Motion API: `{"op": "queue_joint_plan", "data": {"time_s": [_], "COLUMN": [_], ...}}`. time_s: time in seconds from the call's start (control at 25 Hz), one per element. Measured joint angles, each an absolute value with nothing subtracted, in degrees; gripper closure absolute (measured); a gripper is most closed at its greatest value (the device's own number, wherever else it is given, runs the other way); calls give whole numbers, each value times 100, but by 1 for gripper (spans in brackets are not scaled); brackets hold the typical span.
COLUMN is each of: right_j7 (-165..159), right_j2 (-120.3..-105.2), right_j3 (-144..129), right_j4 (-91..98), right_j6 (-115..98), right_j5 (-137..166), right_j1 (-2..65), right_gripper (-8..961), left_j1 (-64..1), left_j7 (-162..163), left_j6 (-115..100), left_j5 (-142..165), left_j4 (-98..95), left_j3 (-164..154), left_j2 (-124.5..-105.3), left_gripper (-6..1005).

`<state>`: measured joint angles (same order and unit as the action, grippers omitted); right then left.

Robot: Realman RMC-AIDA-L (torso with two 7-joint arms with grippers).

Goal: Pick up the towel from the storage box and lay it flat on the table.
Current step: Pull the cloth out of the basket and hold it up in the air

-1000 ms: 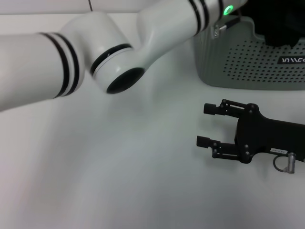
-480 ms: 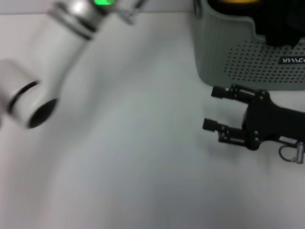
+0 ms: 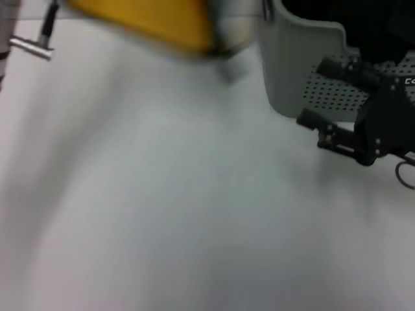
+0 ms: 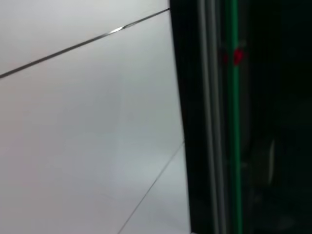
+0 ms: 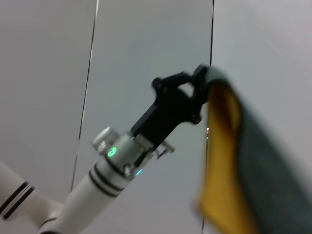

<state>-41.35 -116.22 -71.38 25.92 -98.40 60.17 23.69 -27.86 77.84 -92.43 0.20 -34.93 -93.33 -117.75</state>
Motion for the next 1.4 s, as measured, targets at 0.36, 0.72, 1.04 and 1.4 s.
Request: {"op": "queue_joint_plan", "data": {"time_s": [0.36,0.72,1.04,1.4], "right_j7": [-3747,-3507,-3429,-3410], "right_j2": [-11627,-11628,-11627,-11628], "right_j3": [-7416,-8534,-8784,-9563], "right_j4": [2537,2559,2578,2609], "right_j6": [-10008,-9467,-9358,-8896], "right_j5": [5431,4360,4071,3192], "right_j1": [2434,2668,2697,2766], "right_gripper": [225,226,227,228], "left_j1": [-2527,-2593,-2822,-2911], "left_j7": [7779,7361,7295,7277], "left_j6": [-9426,-9408,-9407,-9409], "left_j5": [284,310,315,318], "left_j4": [-3759,-3312,-2920,-2915], "left_j3": [-9084,-9125,-9174,-9317], "left_j2": [-11862,-11994,-12023,-12035], "left_gripper": [983,982,982,981]}}
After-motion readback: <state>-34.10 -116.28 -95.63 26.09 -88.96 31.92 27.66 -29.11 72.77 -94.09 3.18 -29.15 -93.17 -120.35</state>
